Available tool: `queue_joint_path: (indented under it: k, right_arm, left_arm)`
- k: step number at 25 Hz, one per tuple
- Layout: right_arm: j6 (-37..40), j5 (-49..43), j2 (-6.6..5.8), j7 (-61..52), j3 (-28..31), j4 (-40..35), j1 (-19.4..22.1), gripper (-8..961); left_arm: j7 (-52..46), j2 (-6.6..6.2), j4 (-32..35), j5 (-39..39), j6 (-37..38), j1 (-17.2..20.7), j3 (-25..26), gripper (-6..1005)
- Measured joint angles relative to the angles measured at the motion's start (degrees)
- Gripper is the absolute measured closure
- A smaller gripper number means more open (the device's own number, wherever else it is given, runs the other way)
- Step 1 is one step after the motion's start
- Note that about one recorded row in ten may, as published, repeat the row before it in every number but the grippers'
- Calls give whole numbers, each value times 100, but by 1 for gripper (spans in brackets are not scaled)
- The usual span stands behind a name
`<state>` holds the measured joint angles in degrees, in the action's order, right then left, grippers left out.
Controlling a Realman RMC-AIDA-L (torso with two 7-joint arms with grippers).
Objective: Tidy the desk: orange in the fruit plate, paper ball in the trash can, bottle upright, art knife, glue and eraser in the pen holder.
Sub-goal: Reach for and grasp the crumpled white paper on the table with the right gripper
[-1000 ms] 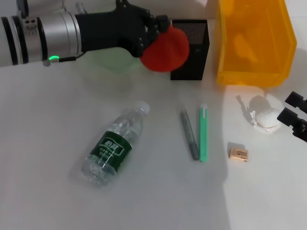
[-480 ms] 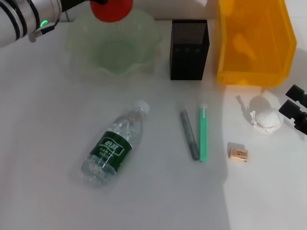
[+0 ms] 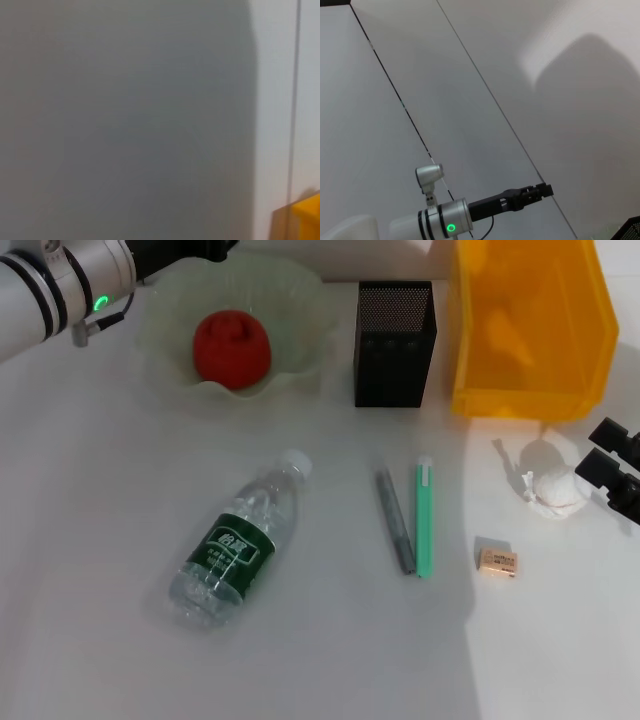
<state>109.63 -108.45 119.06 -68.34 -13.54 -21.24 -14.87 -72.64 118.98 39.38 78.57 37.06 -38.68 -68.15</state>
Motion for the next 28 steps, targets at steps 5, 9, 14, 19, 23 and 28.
queue_joint_path:
  k: [5,9,14,19,23,28]
  right_arm:
    - [171,81,-47,-194,32,-153,-8,251]
    - [694,366,-305,-1805,282,-1423,-30,254]
    - [878,261,-364,-3915,264,-4036,-111,257]
    - [879,-1009,-346,-5540,-955,-6786,-376,260]
    - [760,-2204,-316,-6046,-1899,-7552,-718,263]
    - [-58,-4158,-96,-6271,-2979,-6908,-1570,266]
  left_arm:
    - [85,-135,7,-588,2483,365,366,554]
    - [-297,-535,-28,-363,4914,660,482,475]
    - [-417,-690,209,901,6217,806,607,193]
    - [-669,-627,290,1584,6312,837,667,140]
    - [-706,-558,276,1778,6219,862,844,140]
    - [-751,-468,254,2069,6005,874,1010,140]
